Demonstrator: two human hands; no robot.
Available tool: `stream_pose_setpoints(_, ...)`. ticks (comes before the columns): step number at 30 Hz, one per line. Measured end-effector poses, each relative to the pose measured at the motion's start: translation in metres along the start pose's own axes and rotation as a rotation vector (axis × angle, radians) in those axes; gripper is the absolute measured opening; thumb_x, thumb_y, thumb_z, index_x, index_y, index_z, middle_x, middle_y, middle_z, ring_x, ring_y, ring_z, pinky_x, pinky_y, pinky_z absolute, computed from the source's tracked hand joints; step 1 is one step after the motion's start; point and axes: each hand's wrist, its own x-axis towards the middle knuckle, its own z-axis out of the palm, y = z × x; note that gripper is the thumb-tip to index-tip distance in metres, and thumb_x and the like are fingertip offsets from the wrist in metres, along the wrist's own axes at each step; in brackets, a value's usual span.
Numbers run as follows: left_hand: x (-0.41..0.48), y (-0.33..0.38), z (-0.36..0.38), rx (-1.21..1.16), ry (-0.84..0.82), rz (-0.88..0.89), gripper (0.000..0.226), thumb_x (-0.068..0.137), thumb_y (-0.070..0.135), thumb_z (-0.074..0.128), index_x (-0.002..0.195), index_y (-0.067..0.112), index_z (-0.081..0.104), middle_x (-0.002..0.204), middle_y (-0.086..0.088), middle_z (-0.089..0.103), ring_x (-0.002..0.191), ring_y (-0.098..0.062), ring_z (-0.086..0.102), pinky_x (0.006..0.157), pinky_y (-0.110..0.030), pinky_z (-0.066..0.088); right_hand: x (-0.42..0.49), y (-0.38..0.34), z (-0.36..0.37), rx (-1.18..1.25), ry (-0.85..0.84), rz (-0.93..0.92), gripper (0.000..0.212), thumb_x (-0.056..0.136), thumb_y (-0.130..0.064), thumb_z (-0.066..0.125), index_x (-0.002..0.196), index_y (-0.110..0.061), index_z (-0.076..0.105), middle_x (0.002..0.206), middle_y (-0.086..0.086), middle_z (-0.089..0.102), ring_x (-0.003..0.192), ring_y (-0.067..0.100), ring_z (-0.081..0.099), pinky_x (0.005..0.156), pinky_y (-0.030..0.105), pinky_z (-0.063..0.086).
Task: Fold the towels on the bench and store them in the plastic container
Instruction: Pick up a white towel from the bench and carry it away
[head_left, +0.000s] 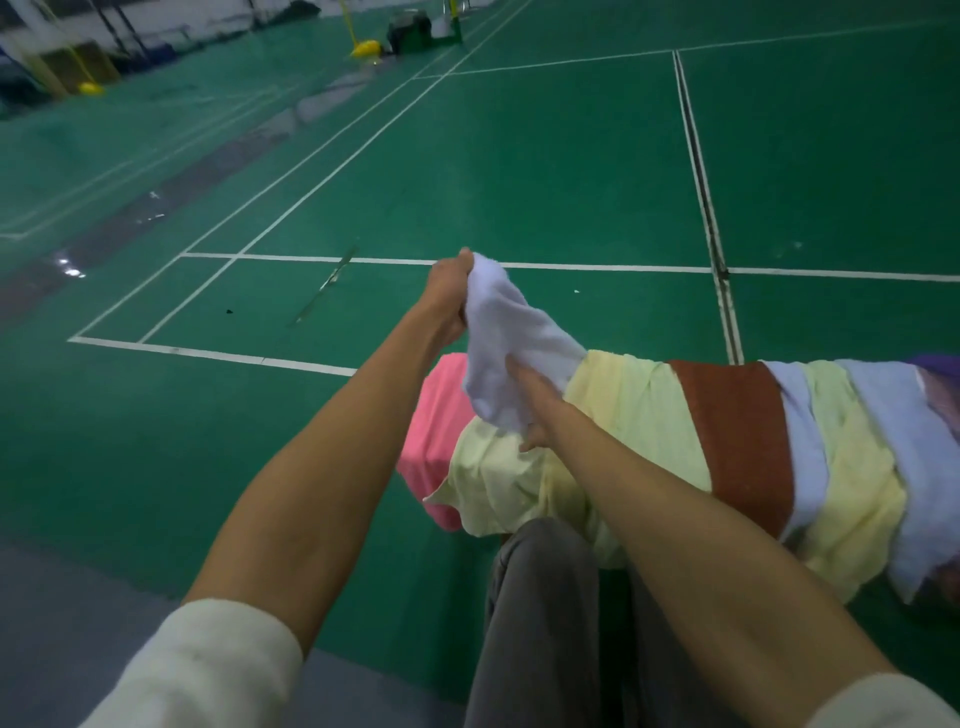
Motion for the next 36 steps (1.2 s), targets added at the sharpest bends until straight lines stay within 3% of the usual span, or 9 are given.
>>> stream_pose_setpoints(4, -0.006, 0.023, 0.010, 0.302, -0.008, 0.118, 0.037, 0.108, 0.028, 0.042, 0.079, 0.010, 0.053, 0.071, -0.006, 0.048, 0.071, -0.019, 0.044, 0.064, -0.032, 0.036, 0.011, -0.037, 0.009, -0.309, 0.243, -0.562, 0.058, 0.062, -0.051, 0.079, 0.104, -0.017, 0.057, 0.103, 0.007, 0.067, 0.096, 0.024, 0.067, 0.086, 0.039, 0.055)
stream_pose_setpoints(11, -0.030, 0.078, 0.018, -0.245, -0.339, 0.064, 0.045, 0.096, 0.027, 0.070, 0.129, 0.014, 0.042, 0.107, -0.017, 0.059, 0.087, -0.024, 0.067, 0.073, -0.035, 0.058, -0.071, -0.133, -0.006, -0.398, 0.258, -0.791, 0.035, 0.079, -0.045, 0.056, 0.059, -0.017, 0.047, 0.058, -0.003, 0.050, 0.059, 0.020, 0.044, 0.049, 0.029, 0.030)
stream_pose_setpoints(15, -0.031, 0.058, 0.019, -0.031, -0.397, 0.029, 0.038, 0.100, 0.042, 0.062, 0.119, 0.011, 0.053, 0.099, -0.011, 0.063, 0.098, -0.024, 0.062, 0.081, -0.037, 0.054, -0.093, -0.176, -0.012, -0.388, 0.482, -1.026, 0.045, 0.085, -0.029, 0.066, 0.056, -0.019, 0.032, 0.054, -0.004, 0.037, 0.058, 0.023, 0.037, 0.054, 0.036, 0.024)
stream_pose_setpoints(19, -0.042, 0.053, 0.016, -0.250, -0.460, -0.050, 0.033, 0.093, 0.034, 0.063, 0.109, 0.005, 0.065, 0.092, -0.015, 0.070, 0.085, -0.027, 0.069, 0.079, -0.038, 0.059, -0.108, -0.186, -0.010, -0.266, 0.218, -0.767, 0.023, 0.079, -0.012, 0.078, 0.082, -0.017, 0.056, 0.078, 0.001, 0.060, 0.072, 0.020, 0.060, 0.064, 0.030, 0.048)
stream_pose_setpoints(23, -0.028, 0.074, 0.013, -0.283, -0.197, 0.178, 0.021, 0.092, 0.002, 0.063, 0.109, 0.014, 0.061, 0.114, -0.019, 0.065, 0.099, -0.032, 0.065, 0.080, -0.039, 0.060, -0.120, -0.194, -0.034, 0.541, -0.327, -0.454, 0.041, 0.085, -0.027, 0.071, 0.112, 0.003, 0.064, 0.100, 0.022, 0.070, 0.095, 0.038, 0.070, 0.083, 0.041, 0.057)
stream_pose_setpoints(26, -0.033, 0.084, 0.010, -0.181, -0.180, 0.161, 0.049, 0.094, -0.010, 0.056, 0.136, 0.014, 0.053, 0.128, -0.022, 0.060, 0.093, -0.028, 0.068, 0.073, -0.037, 0.060, -0.102, -0.181, -0.053, 0.696, -0.194, -0.196, 0.053, 0.102, -0.055, 0.044, 0.105, -0.004, 0.060, 0.084, 0.016, 0.069, 0.084, 0.028, 0.066, 0.080, 0.037, 0.054)
stream_pose_setpoints(29, -0.047, 0.090, 0.017, -0.112, -0.365, 0.168, 0.058, 0.094, -0.013, 0.052, 0.145, 0.015, 0.050, 0.126, -0.023, 0.061, 0.081, -0.023, 0.070, 0.069, -0.034, 0.060, -0.093, -0.157, -0.061, 0.367, -0.277, -0.013, 0.089, 0.098, -0.072, 0.033, 0.127, 0.008, 0.060, 0.123, 0.021, 0.068, 0.120, 0.032, 0.063, 0.111, 0.041, 0.044)
stream_pose_setpoints(32, -0.057, 0.100, 0.029, -0.165, -0.525, 0.185, 0.059, 0.093, -0.012, 0.052, 0.141, 0.023, 0.053, 0.116, -0.017, 0.066, 0.082, -0.023, 0.069, 0.070, -0.034, 0.060, -0.110, -0.171, -0.069, 0.495, -0.413, -0.165, 0.064, 0.100, -0.058, 0.048, 0.139, -0.009, 0.060, 0.137, 0.016, 0.061, 0.129, 0.031, 0.056, 0.118, 0.045, 0.034)
stream_pose_setpoints(36, -0.068, 0.105, 0.038, -0.183, -0.483, 0.075, 0.021, 0.103, 0.020, 0.056, 0.124, 0.018, 0.061, 0.092, -0.010, 0.075, 0.078, -0.023, 0.073, 0.074, -0.035, 0.059, -0.120, -0.176, -0.075, 0.755, -0.280, -0.247, 0.034, 0.098, -0.044, 0.057, 0.099, -0.012, 0.068, 0.104, 0.016, 0.068, 0.098, 0.034, 0.065, 0.098, 0.047, 0.052)
